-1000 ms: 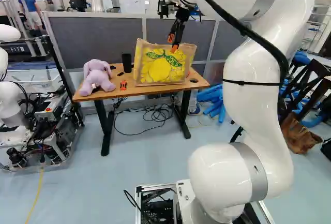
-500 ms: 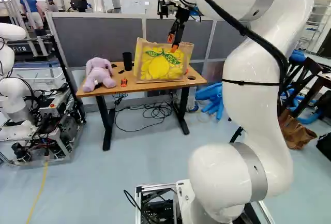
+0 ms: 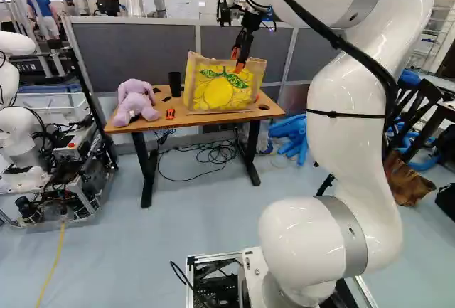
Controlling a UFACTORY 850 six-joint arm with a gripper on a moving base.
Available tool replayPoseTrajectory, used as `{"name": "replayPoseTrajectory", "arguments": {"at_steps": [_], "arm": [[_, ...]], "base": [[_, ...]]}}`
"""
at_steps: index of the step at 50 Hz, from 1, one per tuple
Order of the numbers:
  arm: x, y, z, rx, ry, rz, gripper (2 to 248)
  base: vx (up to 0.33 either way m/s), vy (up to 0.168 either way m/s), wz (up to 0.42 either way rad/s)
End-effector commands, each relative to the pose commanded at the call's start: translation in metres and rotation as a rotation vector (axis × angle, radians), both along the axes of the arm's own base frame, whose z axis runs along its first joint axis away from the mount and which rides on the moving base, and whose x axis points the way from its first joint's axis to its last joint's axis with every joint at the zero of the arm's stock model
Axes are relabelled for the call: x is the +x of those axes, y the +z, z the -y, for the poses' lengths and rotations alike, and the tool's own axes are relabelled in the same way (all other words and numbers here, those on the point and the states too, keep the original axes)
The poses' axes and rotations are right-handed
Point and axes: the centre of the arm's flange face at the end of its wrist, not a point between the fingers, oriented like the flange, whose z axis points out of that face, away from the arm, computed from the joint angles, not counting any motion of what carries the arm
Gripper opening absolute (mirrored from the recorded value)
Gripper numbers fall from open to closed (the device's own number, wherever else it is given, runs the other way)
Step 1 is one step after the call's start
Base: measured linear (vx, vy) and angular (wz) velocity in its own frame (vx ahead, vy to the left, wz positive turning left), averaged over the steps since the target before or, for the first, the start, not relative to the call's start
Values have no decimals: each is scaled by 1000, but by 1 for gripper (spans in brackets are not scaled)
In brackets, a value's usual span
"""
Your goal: Pick up the bag on the ground and place it on the table
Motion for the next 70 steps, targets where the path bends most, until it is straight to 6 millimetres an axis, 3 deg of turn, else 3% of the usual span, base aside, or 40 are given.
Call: {"name": "replayPoseTrajectory", "arguments": {"at_steps": [34, 70], "arm": [[-10, -27, 1, 0, -153, 51, 247], [-39, -80, 4, 29, -427, 164, 247]], "base": [[0, 0, 0], [0, 0, 0]]}}
